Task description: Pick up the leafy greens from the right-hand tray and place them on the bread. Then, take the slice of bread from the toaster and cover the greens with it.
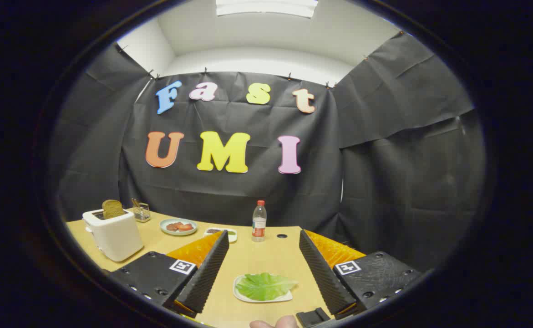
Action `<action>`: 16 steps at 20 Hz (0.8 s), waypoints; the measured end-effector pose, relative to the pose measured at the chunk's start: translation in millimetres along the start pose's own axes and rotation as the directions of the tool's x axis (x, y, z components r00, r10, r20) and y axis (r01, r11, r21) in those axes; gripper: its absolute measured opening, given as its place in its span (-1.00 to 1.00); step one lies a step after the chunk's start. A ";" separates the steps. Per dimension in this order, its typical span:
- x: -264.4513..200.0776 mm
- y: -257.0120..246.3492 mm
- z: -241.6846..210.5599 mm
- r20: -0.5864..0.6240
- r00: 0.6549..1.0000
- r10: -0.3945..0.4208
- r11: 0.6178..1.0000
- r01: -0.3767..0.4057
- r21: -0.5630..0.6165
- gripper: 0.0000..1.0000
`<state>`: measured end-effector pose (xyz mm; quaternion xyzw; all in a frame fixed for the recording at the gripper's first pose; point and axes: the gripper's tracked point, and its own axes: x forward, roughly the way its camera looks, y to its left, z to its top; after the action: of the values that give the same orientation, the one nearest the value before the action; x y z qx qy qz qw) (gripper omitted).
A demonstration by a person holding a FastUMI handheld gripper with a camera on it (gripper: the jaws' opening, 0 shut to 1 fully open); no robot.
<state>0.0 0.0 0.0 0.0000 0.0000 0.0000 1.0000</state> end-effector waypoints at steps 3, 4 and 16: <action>-7.0 17.7 -1.6 0.002 1.000 0.023 1.000 -0.023 0.005 0.90; -8.0 23.5 -4.3 -0.001 0.999 0.033 0.999 -0.033 0.002 0.90; -2.7 32.9 -1.0 0.003 0.998 0.062 0.998 -0.061 -0.010 0.90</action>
<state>-2.7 32.9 -1.0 -0.0047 -0.0015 0.0308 0.9995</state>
